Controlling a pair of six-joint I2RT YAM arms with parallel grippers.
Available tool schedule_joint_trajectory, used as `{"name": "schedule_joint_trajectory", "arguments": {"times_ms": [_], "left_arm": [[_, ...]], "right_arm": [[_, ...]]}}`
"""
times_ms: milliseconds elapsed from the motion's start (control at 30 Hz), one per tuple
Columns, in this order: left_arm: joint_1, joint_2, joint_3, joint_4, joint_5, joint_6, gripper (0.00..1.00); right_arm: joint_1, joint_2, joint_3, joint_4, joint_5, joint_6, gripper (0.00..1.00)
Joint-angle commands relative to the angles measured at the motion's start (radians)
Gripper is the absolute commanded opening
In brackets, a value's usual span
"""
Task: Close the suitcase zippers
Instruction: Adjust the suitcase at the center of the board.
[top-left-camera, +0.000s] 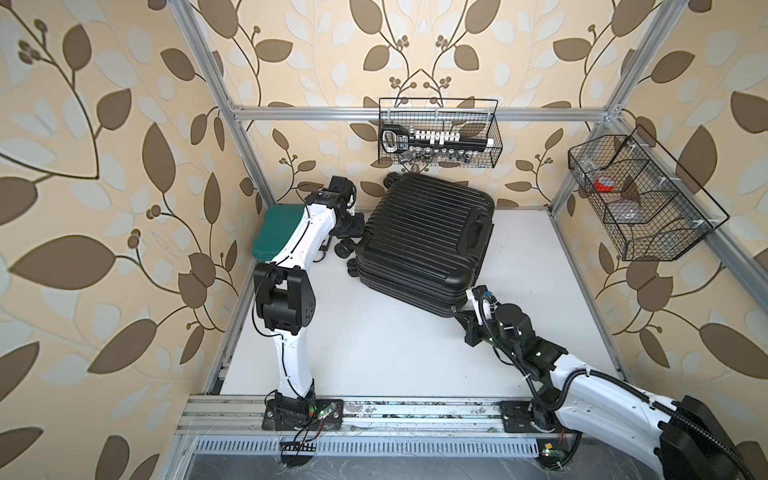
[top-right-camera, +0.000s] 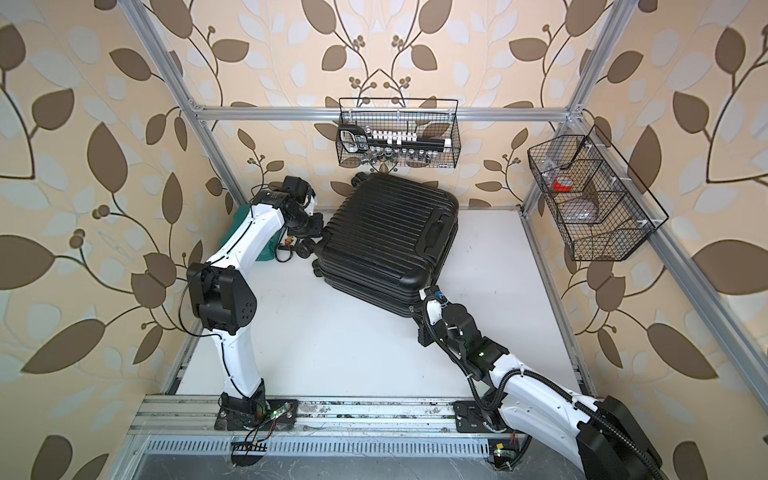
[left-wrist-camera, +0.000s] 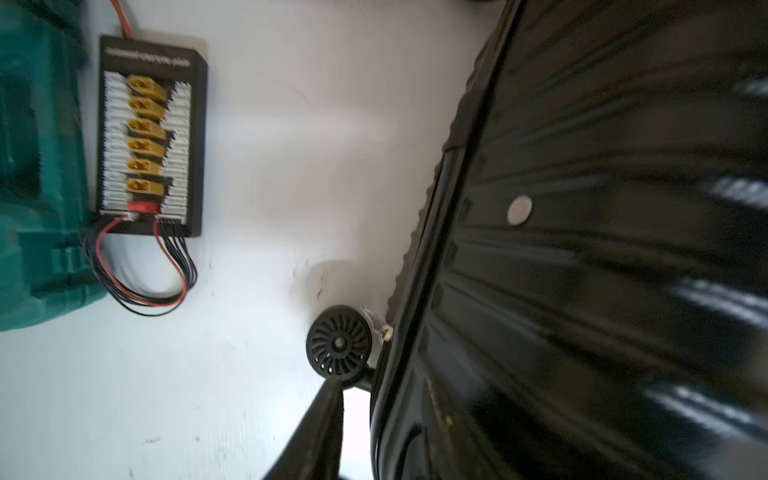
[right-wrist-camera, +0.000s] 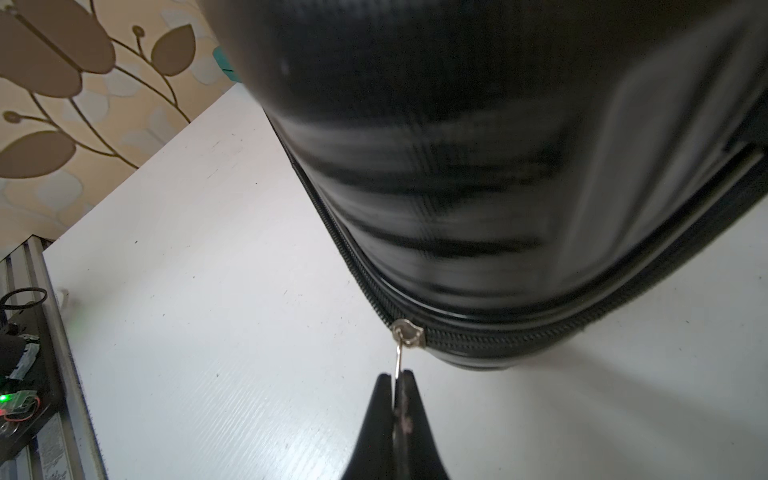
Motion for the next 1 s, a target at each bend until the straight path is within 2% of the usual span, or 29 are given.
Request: {"name": "schedule_joint_trajectory", "arguments": {"times_ms": [0, 200, 467, 633, 833, 967], "left_arm": [[-0.004, -0.02, 0.044, -0.088, 0.132, 0.037, 0.34], [-0.014, -0.103, -0.099, -0.096, 0.25, 0.037, 0.32], [-0.062, -0.279, -0.372, 0.007, 0.349, -0.005, 0.32], [-0.118, -0.327, -0.448, 0.021, 0.372, -0.039, 0.32], [-0.17, -0.402, -0.538, 0.07, 0.38, -0.087, 0.33], [-0.189, -0.438, -0.577, 0.078, 0.4, -0.099, 0.34]], "right_arm": [[0.016, -0.007, 0.031, -0.002, -0.045, -0.018, 0.0], [0.016, 0.025, 0.07, -0.01, -0.008, -0.054, 0.0], [0.025, 0.081, 0.106, 0.03, -0.092, -0.084, 0.0], [0.043, 0.1, 0.118, 0.04, -0.084, -0.1, 0.0], [0.054, 0.085, 0.125, 0.026, 0.002, -0.102, 0.0], [0.054, 0.067, 0.132, 0.009, -0.009, -0.12, 0.0]]}}
